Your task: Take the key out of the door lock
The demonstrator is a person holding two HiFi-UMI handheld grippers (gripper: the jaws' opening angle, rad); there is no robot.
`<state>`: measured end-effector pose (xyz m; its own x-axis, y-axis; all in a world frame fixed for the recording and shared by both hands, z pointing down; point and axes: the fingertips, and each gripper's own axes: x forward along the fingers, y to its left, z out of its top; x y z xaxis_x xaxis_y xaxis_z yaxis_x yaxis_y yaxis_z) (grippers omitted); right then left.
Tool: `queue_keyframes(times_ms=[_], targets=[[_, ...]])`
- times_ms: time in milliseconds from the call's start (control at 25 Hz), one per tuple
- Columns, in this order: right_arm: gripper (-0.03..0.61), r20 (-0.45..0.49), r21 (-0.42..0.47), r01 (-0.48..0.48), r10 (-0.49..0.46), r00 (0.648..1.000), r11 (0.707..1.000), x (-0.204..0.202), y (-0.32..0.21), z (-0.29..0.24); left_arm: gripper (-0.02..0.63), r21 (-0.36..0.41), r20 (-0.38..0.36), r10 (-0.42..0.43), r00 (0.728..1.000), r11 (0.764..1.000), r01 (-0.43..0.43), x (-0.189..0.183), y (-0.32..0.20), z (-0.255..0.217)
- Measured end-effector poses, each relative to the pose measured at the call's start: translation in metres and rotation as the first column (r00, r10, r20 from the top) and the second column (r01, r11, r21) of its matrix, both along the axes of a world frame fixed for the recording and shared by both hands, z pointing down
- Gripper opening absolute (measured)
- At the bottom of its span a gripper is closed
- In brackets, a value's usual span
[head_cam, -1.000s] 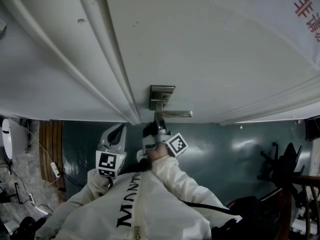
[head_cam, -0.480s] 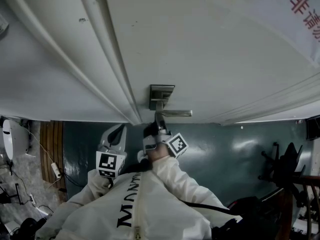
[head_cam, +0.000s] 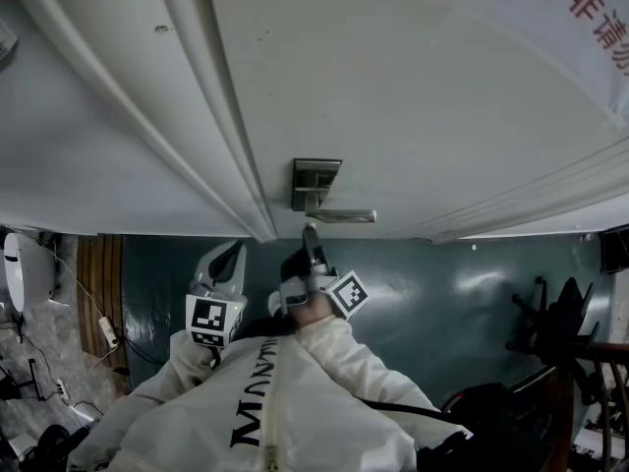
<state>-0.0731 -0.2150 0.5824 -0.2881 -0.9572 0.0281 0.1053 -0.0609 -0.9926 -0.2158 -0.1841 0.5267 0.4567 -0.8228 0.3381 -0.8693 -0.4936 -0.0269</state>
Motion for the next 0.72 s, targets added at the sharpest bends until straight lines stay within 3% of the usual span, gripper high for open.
queue_keyframes(times_ms=[240,480,720], targets=[[0.02,-0.018,0.024,0.056,-0.055,0.998,0.998,-0.001,0.017,-0.008,0.0,0.015,-0.01,0.014,1.0,1.0,-0.014,0.012,0.006,0.002],[0.02,-0.096,0.04,0.098,-0.094,0.991,0.994,0.001,0.024,-0.014,0.0,0.032,-0.021,0.026,0.999,0.999,-0.025,0.02,0.004,-0.008],[0.02,-0.255,0.035,0.16,-0.146,0.956,0.986,0.006,0.029,-0.017,0.0,0.021,-0.023,0.011,1.0,1.0,-0.011,0.017,0.002,-0.001]])
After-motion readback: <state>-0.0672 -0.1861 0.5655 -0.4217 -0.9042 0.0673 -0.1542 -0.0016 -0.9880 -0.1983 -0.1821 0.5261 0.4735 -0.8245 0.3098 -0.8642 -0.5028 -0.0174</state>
